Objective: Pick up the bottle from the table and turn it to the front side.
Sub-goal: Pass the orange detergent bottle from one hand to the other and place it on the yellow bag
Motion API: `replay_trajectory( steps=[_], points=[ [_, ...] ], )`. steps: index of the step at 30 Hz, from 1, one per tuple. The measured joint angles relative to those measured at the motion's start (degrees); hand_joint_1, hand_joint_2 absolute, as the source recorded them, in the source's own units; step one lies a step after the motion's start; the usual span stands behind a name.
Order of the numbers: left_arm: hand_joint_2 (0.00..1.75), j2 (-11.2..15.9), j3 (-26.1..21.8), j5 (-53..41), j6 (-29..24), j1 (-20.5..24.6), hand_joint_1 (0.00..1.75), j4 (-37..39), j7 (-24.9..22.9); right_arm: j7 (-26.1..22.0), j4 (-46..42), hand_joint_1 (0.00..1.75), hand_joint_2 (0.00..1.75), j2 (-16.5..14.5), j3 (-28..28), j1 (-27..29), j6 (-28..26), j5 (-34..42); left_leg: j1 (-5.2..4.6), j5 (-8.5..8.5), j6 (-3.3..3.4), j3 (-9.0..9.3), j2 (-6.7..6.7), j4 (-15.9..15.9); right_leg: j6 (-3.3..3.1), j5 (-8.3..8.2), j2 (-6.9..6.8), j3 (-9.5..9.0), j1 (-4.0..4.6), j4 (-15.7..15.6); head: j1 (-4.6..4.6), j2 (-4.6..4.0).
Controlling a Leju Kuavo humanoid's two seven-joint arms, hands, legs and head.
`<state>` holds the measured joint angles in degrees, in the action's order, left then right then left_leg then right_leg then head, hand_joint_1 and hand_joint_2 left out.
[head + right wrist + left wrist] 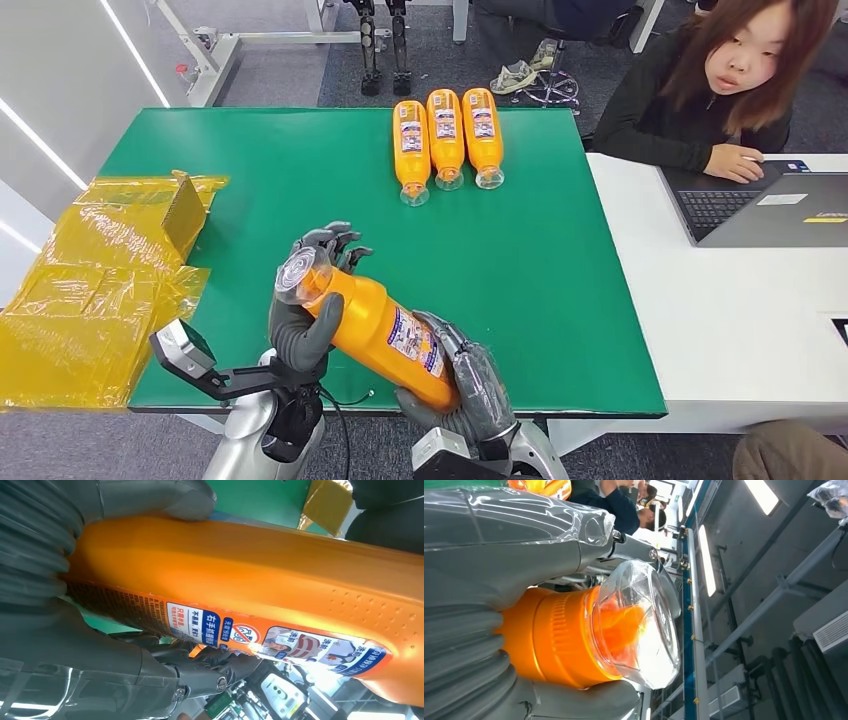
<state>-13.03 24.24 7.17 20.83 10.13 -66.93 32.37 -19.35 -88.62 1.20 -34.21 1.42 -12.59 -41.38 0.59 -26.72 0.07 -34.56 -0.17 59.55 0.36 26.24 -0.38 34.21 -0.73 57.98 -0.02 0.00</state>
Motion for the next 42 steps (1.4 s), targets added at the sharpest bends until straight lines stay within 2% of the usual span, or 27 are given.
replay_trajectory(
  steps=[11,15,22,30,32,38,42],
  points=[
    [1.75,0.3,0.0,0.1,0.0,0.1,1.67,0.0,0.2,0.0,0.0,1.75,1.75,0.0,0.4,-0.2,-0.1,-0.1,0.00,0.00,0.00,0.00,0.00,0.0,0.00,0.00,0.00,0.00,0.00,0.0,-0.01,0.00],
    [1.75,0.4,0.0,0.2,-0.6,0.2,1.63,0.0,0.4,-0.1,0.0,0.00,1.75,0.0,0.5,-0.1,-0.2,-0.5,0.00,0.00,0.00,0.00,0.00,0.0,0.00,0.00,0.00,0.00,0.00,0.0,-0.01,0.00],
    [1.75,0.5,0.0,0.2,-0.9,0.2,1.64,0.0,0.6,-0.5,0.0,0.00,1.75,0.0,0.6,-0.1,-0.4,-1.1,0.00,0.00,0.00,0.00,0.02,0.0,0.00,0.00,0.00,0.00,0.00,0.0,-0.01,0.00],
    [1.75,0.7,0.0,-0.8,-2.2,0.2,1.55,0.0,0.6,-0.6,0.0,0.00,1.75,0.0,0.6,0.0,-0.7,-1.1,0.00,0.00,0.00,0.00,0.03,0.0,0.00,0.00,0.00,0.00,0.00,0.0,0.00,0.00],
    [1.75,0.9,0.1,-4.8,-6.5,0.2,1.54,0.0,1.0,-0.7,0.0,0.00,1.75,0.0,0.6,0.0,-1.1,-1.0,0.00,0.00,0.00,0.01,0.03,0.0,0.00,0.00,0.01,0.00,0.00,0.0,0.00,0.00],
    [1.75,2.2,1.2,-26.7,-27.8,1.7,1.63,0.4,0.1,-0.7,-0.3,0.00,1.75,0.0,0.6,0.3,-1.8,-1.0,0.00,0.00,0.00,0.01,0.03,0.0,0.00,0.00,0.02,0.01,0.00,0.0,0.01,0.00],
    [1.75,3.7,1.3,-33.8,-34.2,3.8,1.62,1.7,-0.6,-1.2,-0.4,0.00,1.75,0.1,0.5,0.3,-1.9,0.3,0.01,0.02,-0.02,0.01,0.04,0.0,0.00,0.00,0.02,0.00,0.01,0.0,-0.01,-0.01]
  ],
)
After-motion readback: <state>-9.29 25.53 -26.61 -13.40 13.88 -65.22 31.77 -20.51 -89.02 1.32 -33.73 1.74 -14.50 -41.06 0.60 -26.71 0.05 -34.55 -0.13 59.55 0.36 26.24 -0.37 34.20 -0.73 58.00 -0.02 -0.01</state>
